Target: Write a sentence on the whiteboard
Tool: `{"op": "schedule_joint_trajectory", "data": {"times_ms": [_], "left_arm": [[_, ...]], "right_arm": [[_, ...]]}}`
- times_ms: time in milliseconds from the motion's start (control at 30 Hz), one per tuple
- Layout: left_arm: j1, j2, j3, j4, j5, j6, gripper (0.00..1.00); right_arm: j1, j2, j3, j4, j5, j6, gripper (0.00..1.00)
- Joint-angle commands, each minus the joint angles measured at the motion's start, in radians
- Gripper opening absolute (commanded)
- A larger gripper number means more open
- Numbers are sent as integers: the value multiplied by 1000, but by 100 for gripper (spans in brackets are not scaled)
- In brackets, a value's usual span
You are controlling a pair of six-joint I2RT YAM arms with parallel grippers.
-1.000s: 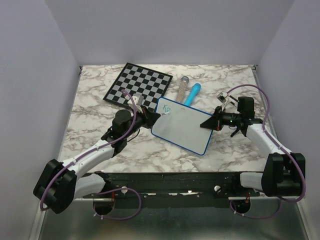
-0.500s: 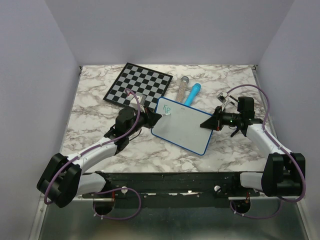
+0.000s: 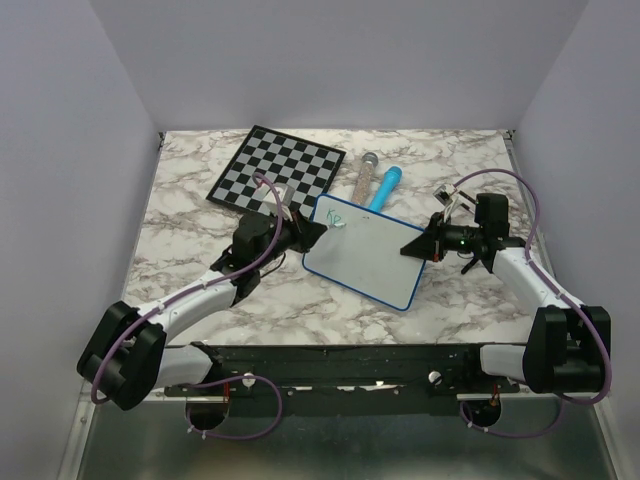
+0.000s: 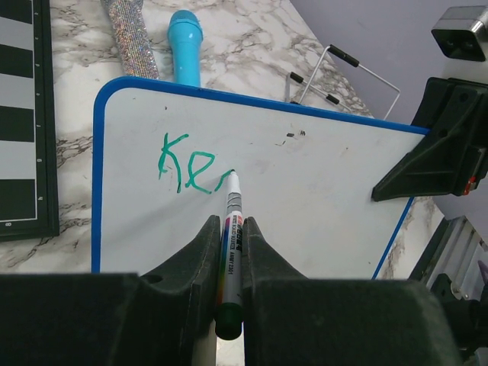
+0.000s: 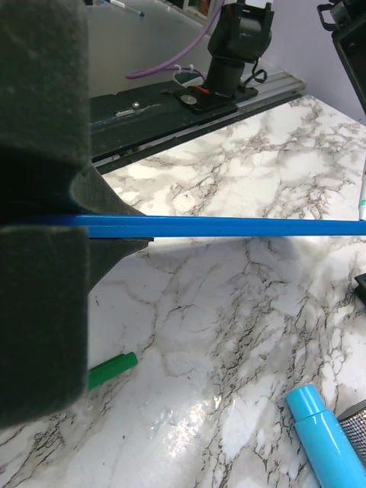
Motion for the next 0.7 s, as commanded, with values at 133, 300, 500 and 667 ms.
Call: {"op": "schedule_joint_trajectory", "data": {"times_ms": [133,300,500,667], "left_arm": [[-5,29,33,39,31,-16,0],[-5,21,33,42,-28,-14,0],[4,-2,16,12,-99,-7,0],[16,-17,1,-7,-98,1,0]], "right_arm": [[7,-9,26,-4,-4,-33,1],[7,-10,26,-4,-4,-33,1],[8,-12,26,-4,-5,-33,1],[7,-10,26,-2,-5,-33,1]]}}
